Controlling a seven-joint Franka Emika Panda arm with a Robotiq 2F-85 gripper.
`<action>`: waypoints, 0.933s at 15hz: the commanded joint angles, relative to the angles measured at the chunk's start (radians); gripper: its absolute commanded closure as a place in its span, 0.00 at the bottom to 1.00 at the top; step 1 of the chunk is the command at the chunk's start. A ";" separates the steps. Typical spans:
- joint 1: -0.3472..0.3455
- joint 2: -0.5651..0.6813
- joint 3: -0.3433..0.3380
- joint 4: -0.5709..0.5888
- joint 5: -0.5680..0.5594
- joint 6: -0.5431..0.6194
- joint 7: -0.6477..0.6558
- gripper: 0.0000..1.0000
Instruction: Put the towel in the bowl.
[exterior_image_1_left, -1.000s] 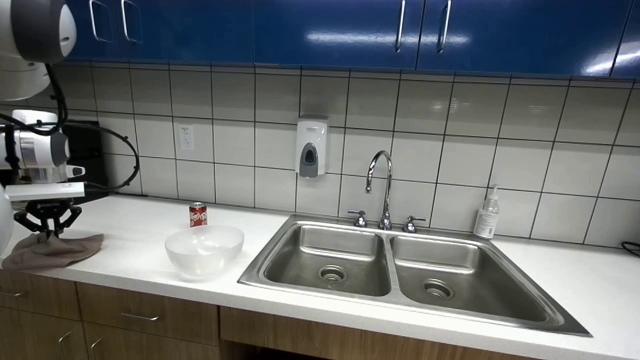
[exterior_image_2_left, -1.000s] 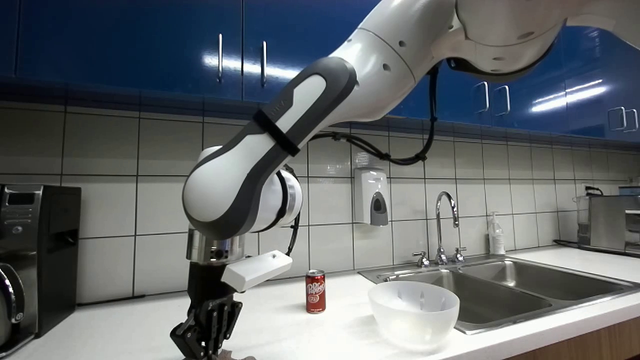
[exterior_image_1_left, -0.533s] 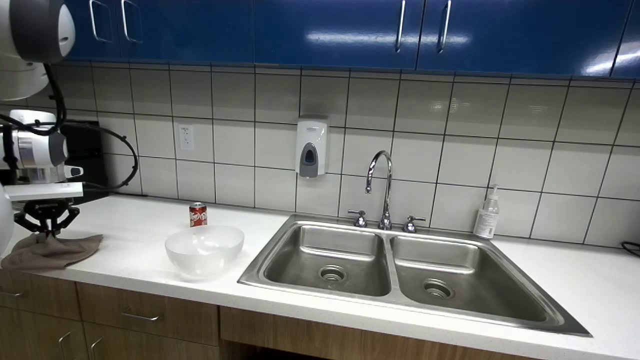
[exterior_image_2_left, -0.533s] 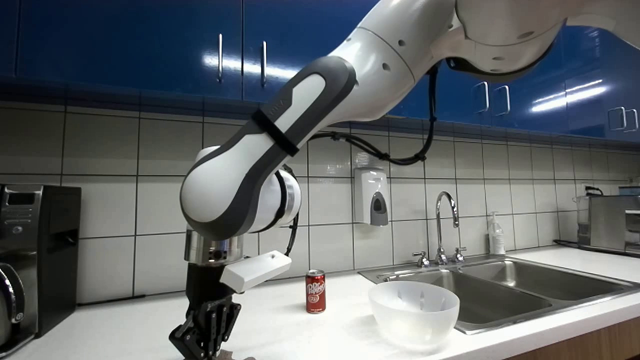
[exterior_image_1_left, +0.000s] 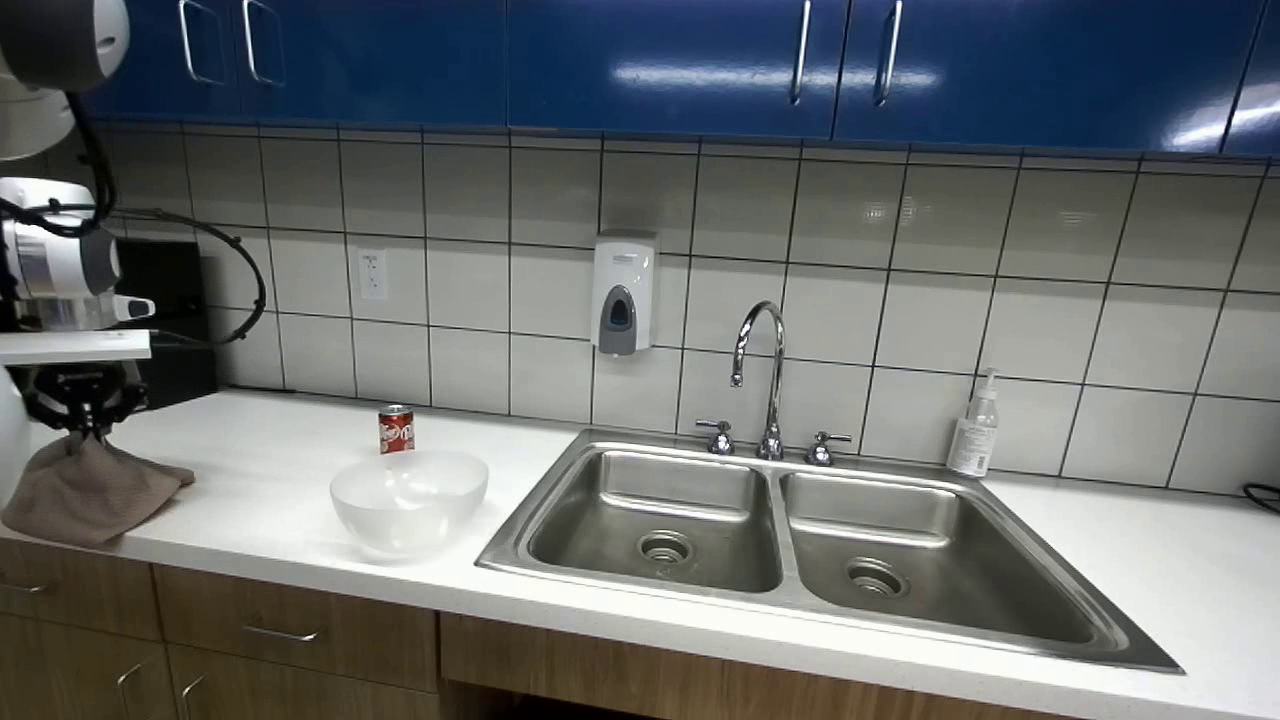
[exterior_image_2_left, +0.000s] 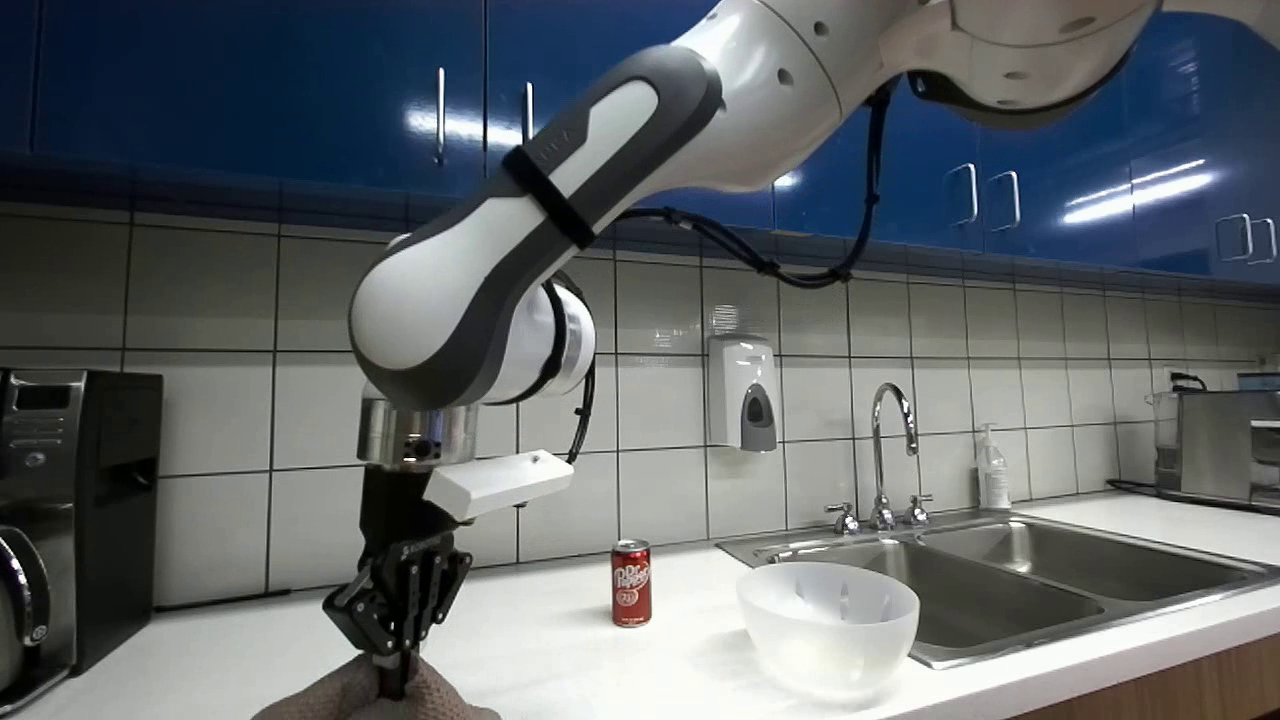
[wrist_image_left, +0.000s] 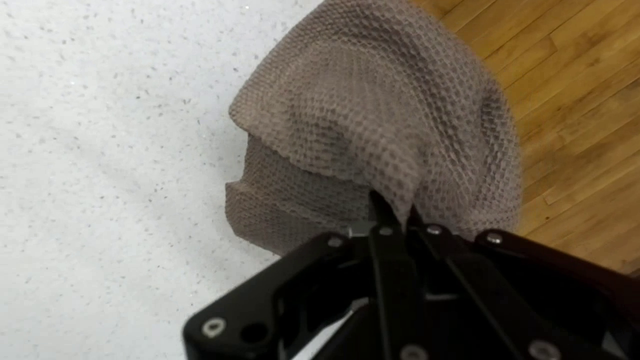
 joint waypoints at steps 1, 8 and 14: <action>0.013 -0.109 -0.018 -0.071 -0.019 -0.011 0.111 0.99; -0.001 -0.280 -0.069 -0.195 -0.058 -0.017 0.316 0.99; -0.045 -0.402 -0.094 -0.301 -0.116 -0.023 0.454 0.99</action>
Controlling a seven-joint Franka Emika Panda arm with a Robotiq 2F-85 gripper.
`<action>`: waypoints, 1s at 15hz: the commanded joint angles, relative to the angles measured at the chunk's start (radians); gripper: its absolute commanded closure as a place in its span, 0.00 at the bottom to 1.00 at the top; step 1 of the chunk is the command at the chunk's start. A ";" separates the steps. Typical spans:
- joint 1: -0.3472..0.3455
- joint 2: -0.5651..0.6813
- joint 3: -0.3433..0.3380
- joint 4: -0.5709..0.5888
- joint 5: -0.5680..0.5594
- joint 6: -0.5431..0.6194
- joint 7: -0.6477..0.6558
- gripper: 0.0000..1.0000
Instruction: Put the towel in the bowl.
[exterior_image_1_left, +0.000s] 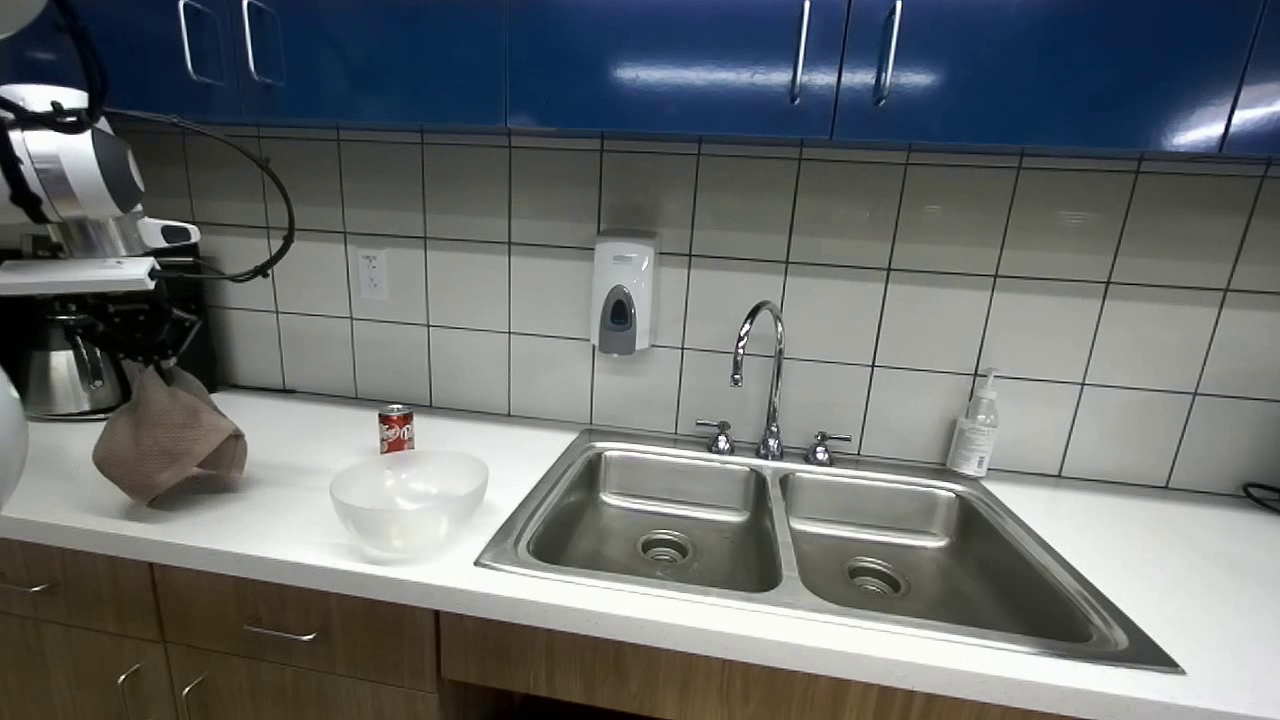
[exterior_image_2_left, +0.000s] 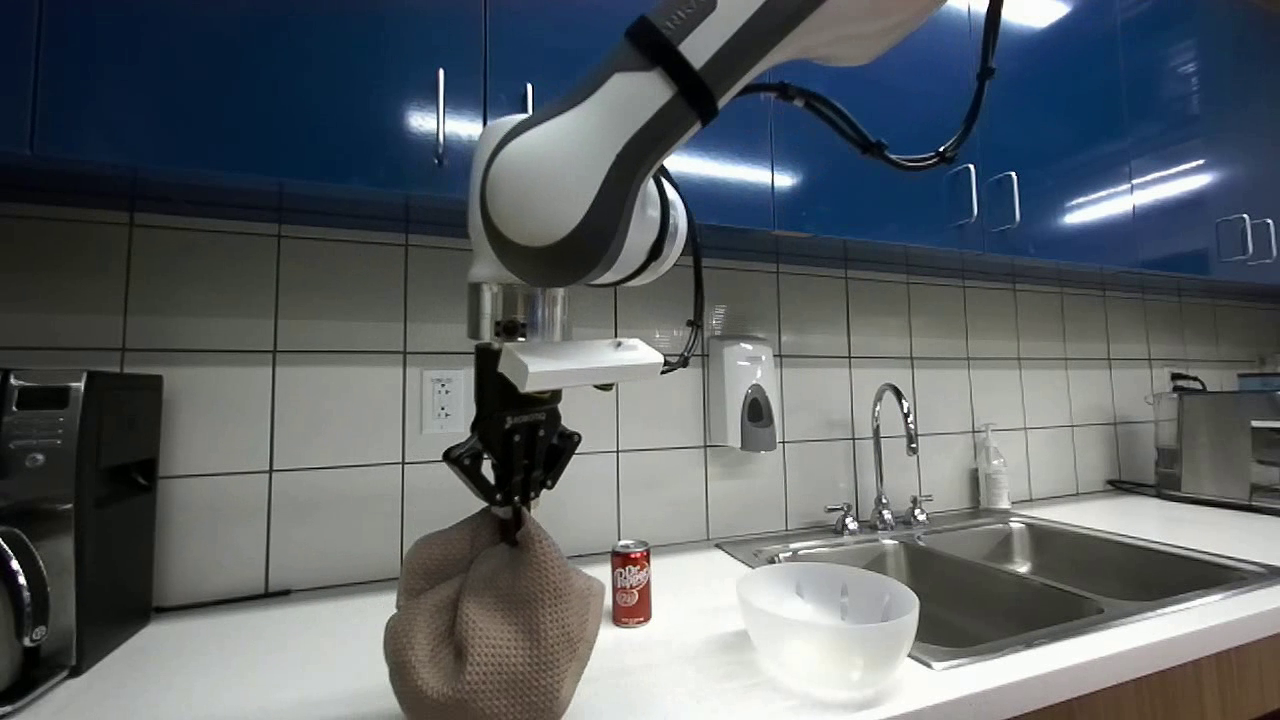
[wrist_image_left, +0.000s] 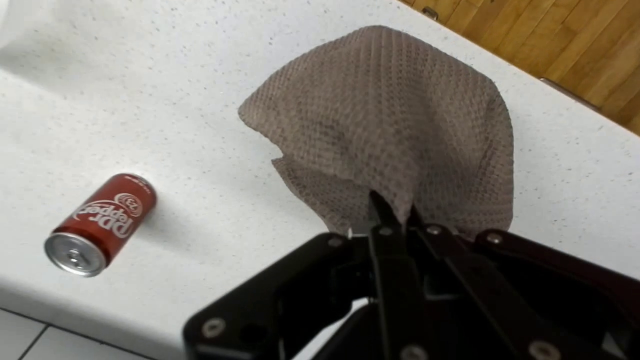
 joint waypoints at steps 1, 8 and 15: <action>-0.040 -0.103 -0.001 -0.089 -0.042 -0.027 0.091 0.99; -0.139 -0.146 0.002 -0.069 0.011 -0.173 0.072 0.99; -0.196 -0.156 0.010 0.075 0.087 -0.407 0.022 0.99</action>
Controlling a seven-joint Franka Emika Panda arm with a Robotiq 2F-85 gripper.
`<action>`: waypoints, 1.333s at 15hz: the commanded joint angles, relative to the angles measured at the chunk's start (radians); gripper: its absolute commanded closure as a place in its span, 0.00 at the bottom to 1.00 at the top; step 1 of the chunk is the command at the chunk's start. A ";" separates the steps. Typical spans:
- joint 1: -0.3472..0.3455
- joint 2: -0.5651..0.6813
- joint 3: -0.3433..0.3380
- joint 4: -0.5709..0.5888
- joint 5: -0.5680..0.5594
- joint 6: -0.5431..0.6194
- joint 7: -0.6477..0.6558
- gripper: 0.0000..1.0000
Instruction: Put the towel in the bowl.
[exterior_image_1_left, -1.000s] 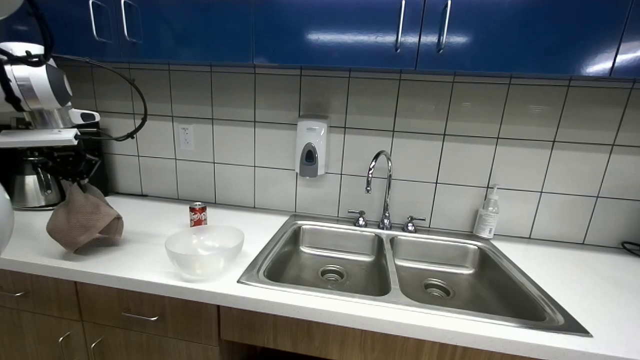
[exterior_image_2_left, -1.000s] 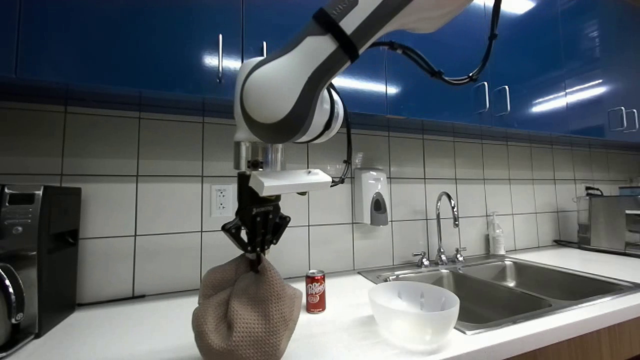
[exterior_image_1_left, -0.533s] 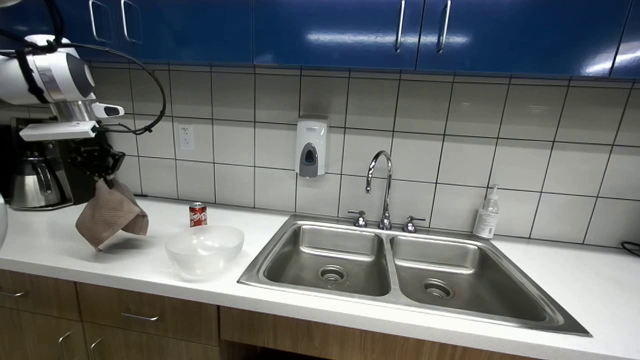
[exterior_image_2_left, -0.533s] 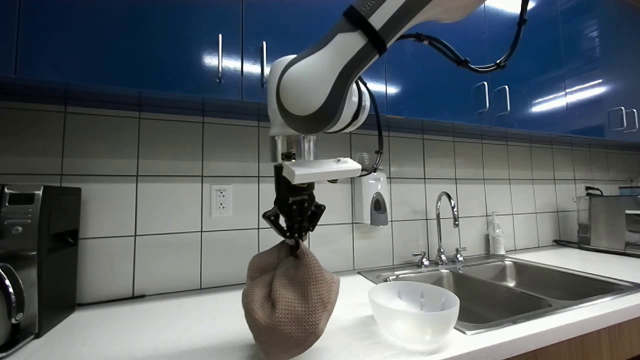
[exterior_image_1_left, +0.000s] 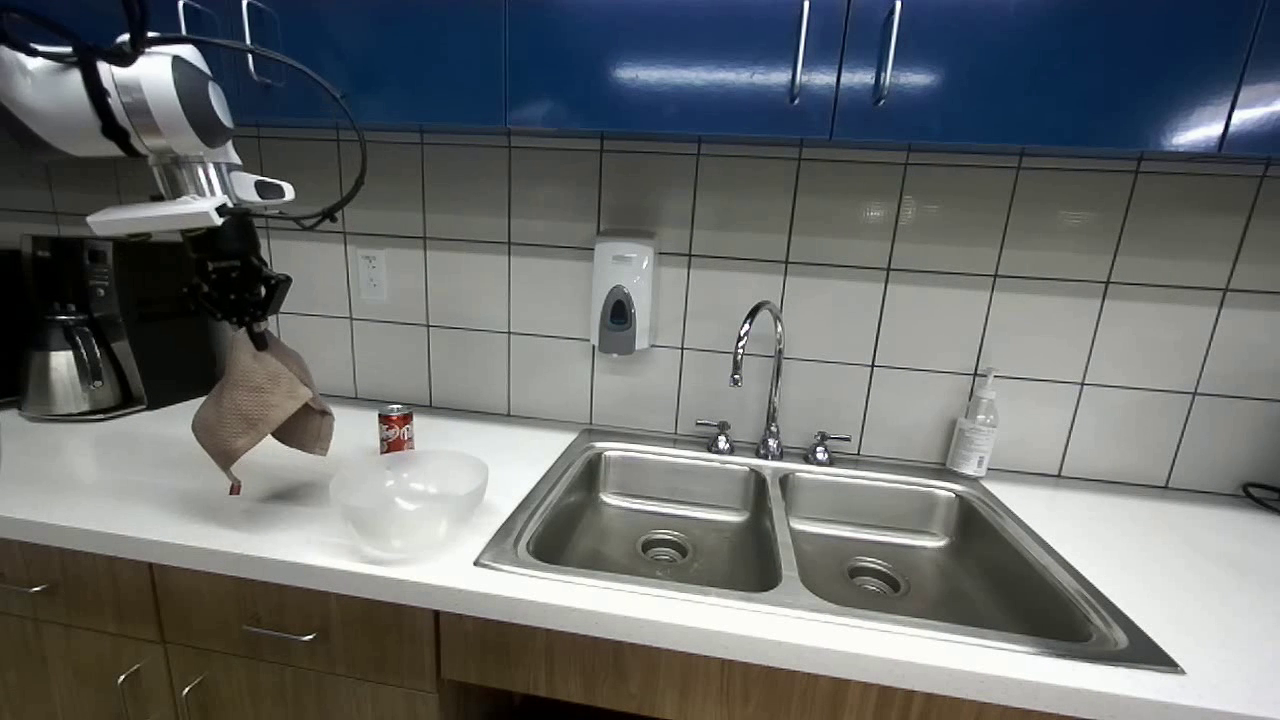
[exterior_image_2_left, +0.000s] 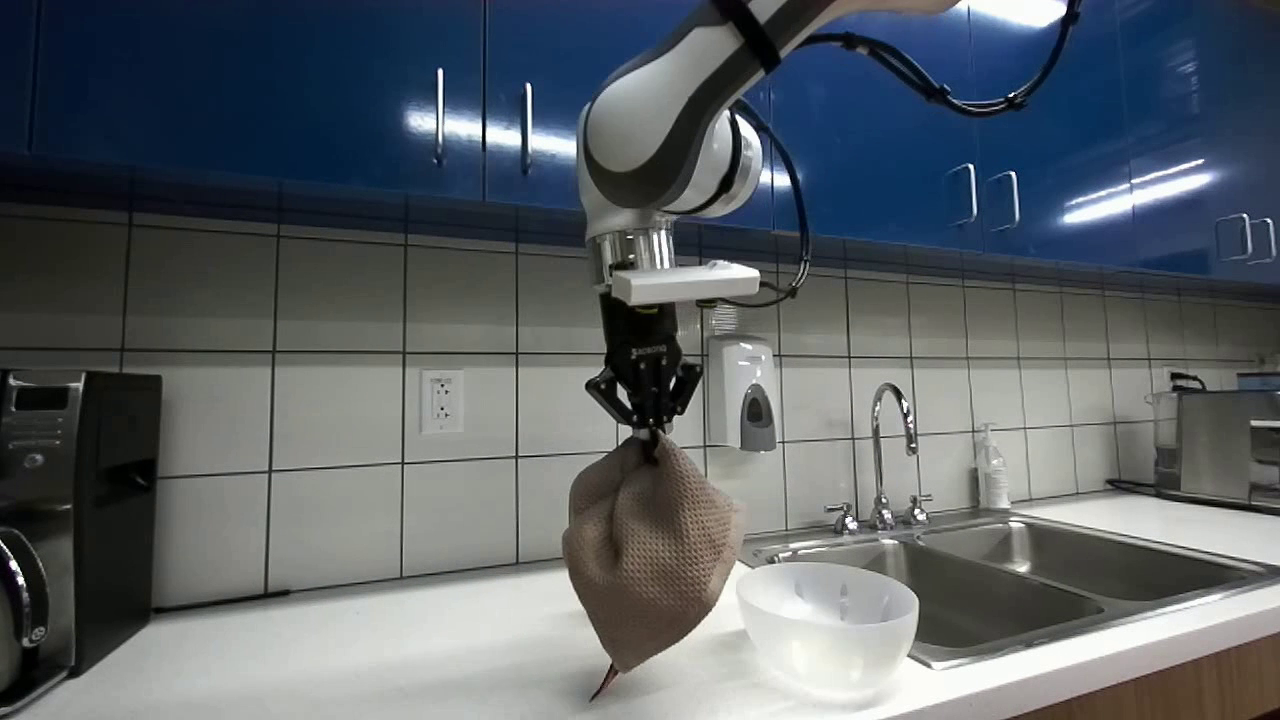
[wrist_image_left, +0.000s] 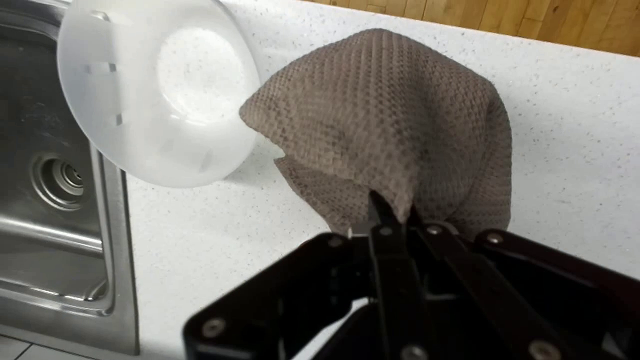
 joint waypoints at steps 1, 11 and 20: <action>-0.031 -0.006 0.020 0.097 0.045 -0.132 -0.037 0.99; -0.092 -0.026 -0.002 0.152 0.087 -0.240 -0.016 0.99; -0.154 -0.107 -0.037 0.082 0.120 -0.231 -0.017 0.99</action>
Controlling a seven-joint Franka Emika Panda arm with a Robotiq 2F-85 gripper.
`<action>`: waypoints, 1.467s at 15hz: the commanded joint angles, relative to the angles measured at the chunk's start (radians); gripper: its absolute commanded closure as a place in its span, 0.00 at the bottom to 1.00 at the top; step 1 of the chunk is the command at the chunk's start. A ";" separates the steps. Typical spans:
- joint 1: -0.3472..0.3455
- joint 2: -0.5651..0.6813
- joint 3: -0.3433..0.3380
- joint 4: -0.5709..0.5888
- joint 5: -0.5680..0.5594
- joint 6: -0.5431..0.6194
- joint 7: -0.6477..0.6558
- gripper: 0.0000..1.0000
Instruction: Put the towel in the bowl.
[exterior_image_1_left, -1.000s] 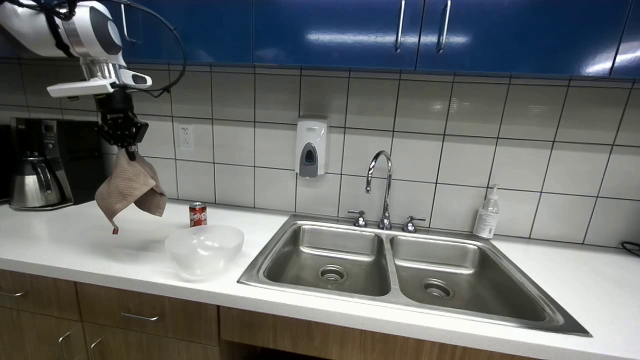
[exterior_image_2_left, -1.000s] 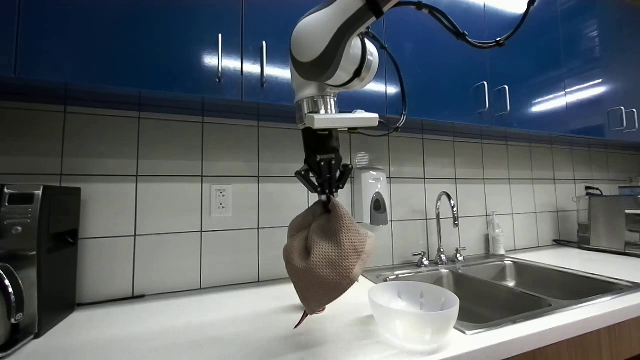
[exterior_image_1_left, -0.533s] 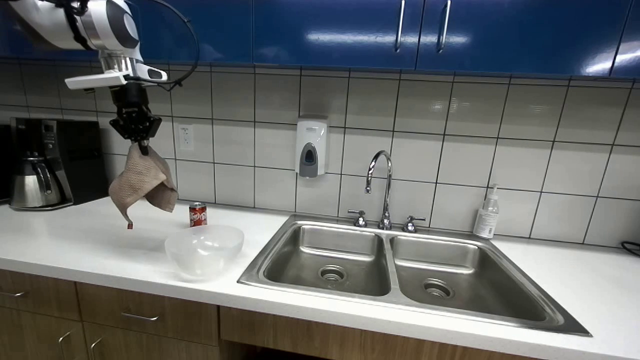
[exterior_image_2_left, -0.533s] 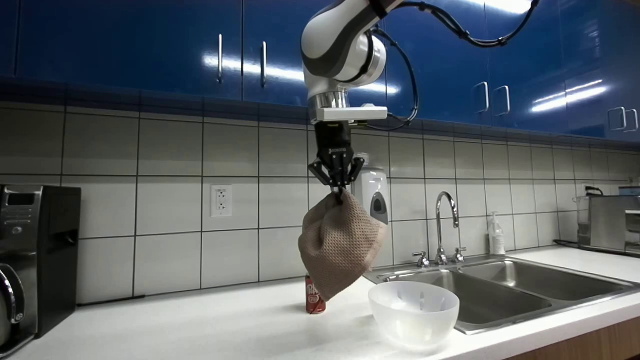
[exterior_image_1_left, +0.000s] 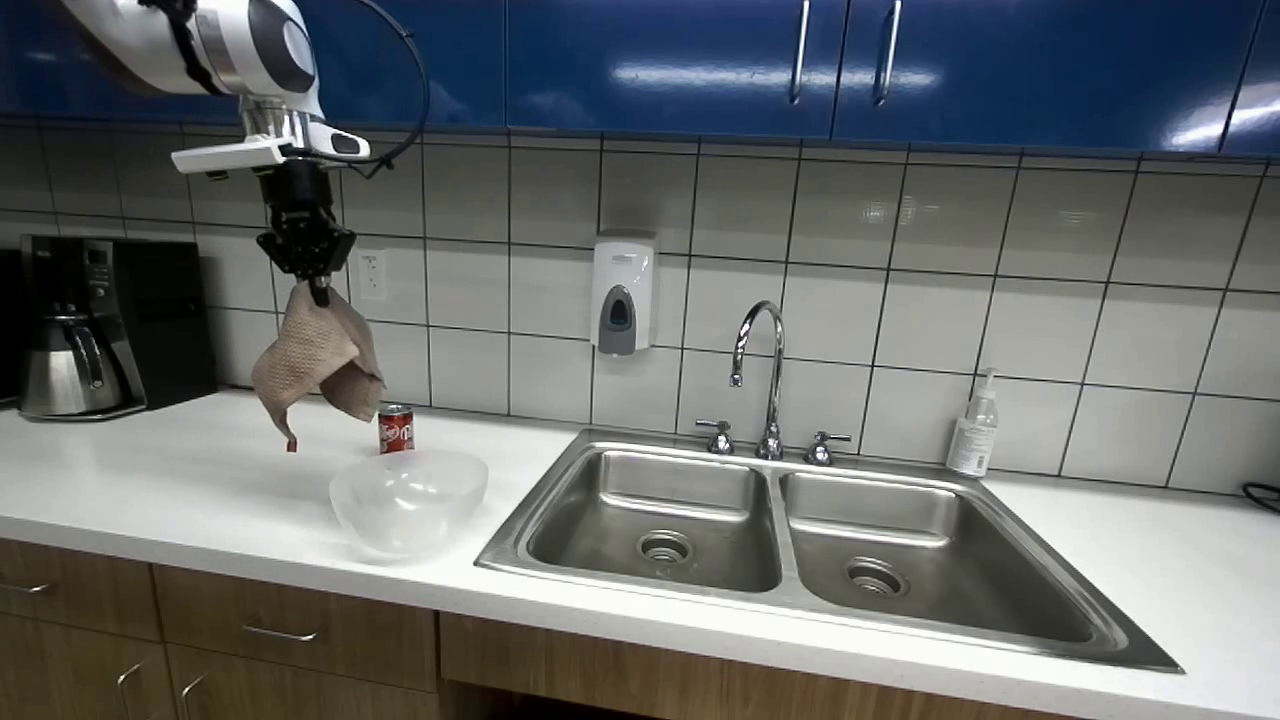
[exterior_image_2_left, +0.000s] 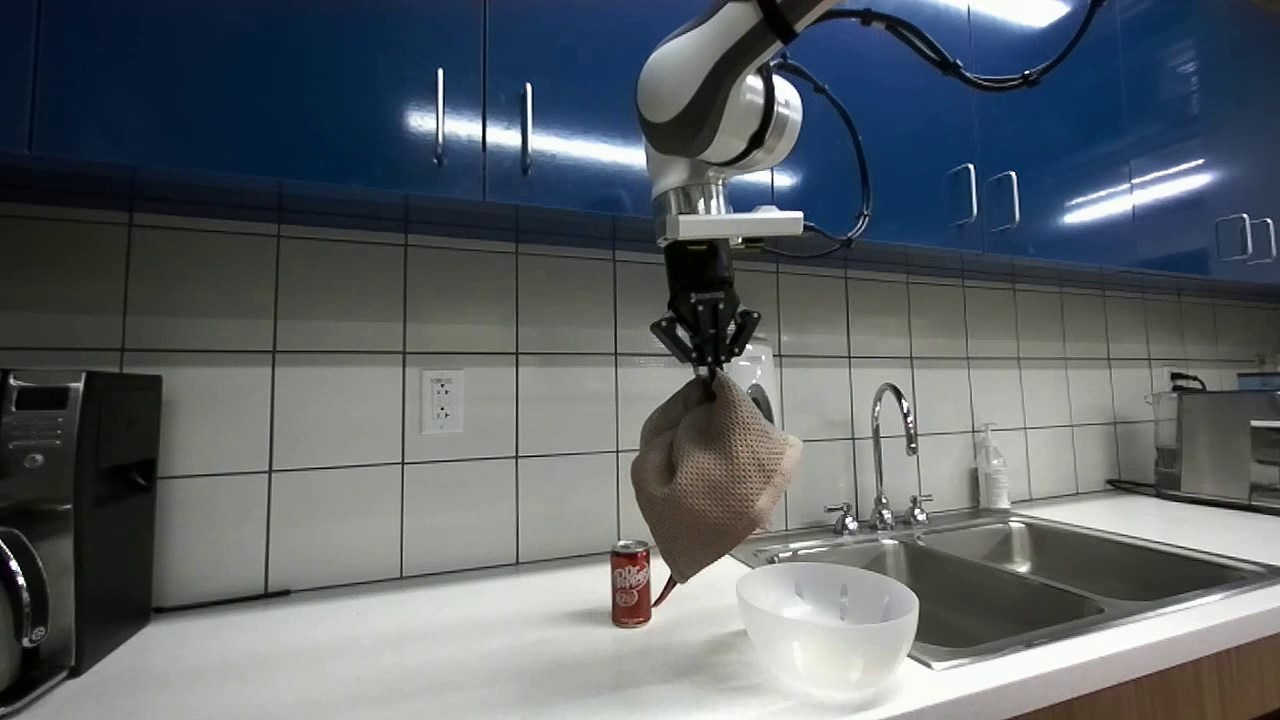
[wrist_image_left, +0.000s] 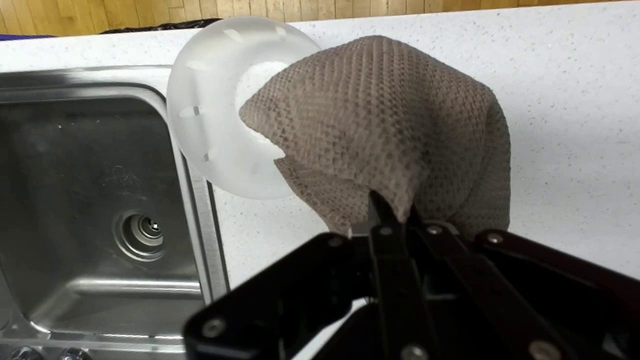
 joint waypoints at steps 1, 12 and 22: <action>-0.033 -0.090 -0.008 -0.064 0.031 -0.023 -0.007 0.99; -0.127 -0.296 -0.055 -0.258 0.065 -0.065 -0.019 0.99; -0.166 -0.193 -0.076 -0.273 0.047 0.061 -0.025 0.99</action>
